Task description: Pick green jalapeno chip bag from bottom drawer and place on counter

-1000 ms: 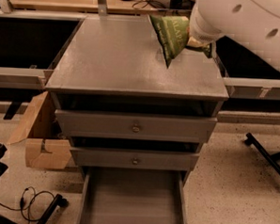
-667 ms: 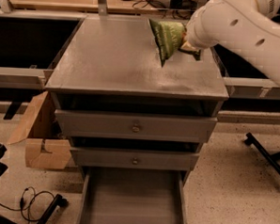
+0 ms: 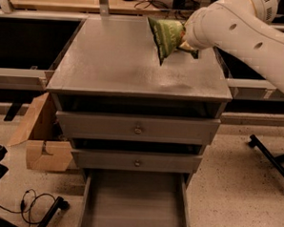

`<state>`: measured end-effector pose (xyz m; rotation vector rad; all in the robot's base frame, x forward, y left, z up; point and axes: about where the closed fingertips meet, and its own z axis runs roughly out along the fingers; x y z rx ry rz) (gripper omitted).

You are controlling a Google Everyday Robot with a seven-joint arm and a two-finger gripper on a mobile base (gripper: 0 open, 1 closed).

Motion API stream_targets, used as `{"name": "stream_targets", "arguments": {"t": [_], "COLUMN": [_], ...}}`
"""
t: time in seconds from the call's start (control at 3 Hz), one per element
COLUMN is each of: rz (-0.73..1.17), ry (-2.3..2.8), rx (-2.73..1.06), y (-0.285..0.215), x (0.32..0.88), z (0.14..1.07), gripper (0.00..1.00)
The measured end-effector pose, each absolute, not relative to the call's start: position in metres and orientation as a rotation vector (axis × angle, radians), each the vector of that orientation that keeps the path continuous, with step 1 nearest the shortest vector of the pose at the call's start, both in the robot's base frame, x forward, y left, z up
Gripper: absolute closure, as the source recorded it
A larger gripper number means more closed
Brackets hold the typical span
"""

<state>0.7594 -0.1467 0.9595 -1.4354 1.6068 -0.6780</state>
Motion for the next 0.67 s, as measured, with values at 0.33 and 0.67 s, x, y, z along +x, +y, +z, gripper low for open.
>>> {"name": "stream_targets", "arguments": {"t": [0.33,0.67], "rz": [-0.678,-0.678], "ry": [1.607,1.607], "rx": [-1.435,-1.435], "y": [-0.1467,-0.1467], "x": [0.7594,0.7594], "z": [0.9595,0.9595], "gripper": [0.27,0.04]}}
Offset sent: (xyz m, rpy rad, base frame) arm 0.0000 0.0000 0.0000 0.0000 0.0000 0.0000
